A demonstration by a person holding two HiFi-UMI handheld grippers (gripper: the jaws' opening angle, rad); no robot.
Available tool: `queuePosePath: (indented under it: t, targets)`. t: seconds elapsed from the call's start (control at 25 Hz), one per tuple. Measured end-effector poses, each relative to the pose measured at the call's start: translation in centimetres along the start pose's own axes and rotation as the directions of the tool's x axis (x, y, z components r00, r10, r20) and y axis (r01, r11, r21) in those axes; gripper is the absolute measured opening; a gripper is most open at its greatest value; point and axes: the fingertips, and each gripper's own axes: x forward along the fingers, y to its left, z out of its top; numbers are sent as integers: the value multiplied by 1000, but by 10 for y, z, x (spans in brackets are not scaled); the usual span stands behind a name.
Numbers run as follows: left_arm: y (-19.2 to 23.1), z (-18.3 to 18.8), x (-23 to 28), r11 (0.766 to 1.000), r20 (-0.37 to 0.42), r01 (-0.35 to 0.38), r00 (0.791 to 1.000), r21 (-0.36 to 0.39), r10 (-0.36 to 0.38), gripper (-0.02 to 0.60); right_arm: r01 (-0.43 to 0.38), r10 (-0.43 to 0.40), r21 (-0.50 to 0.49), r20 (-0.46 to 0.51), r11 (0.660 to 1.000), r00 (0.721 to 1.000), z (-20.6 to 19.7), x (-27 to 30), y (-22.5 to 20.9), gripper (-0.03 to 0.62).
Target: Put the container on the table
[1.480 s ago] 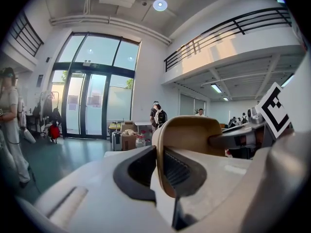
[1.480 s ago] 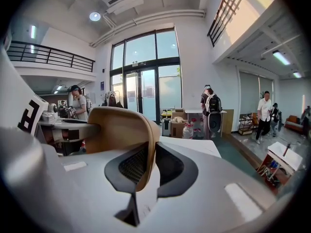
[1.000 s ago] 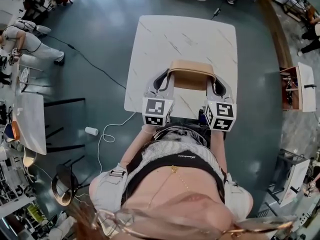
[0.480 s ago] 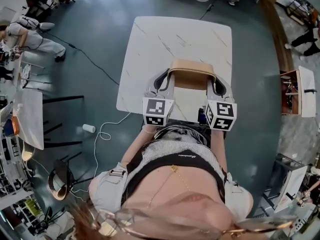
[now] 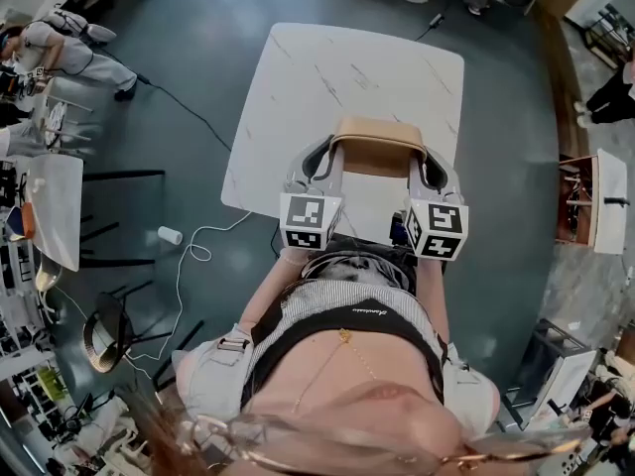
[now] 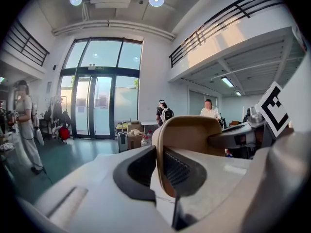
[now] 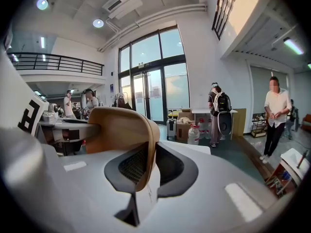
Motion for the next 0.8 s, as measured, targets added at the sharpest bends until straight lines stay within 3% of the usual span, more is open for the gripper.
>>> queuePosePath:
  t: [0.28, 0.8]
  targets:
    - [5, -3, 1, 1000, -1, -16, 1000, -7, 16, 28, -23, 23, -10, -1, 1000, 1000, -2, 7, 3, 63]
    - [47, 1, 14, 995, -10, 104, 995, -4, -104, 28, 71, -71, 5, -1, 997, 997, 9, 31, 31, 66]
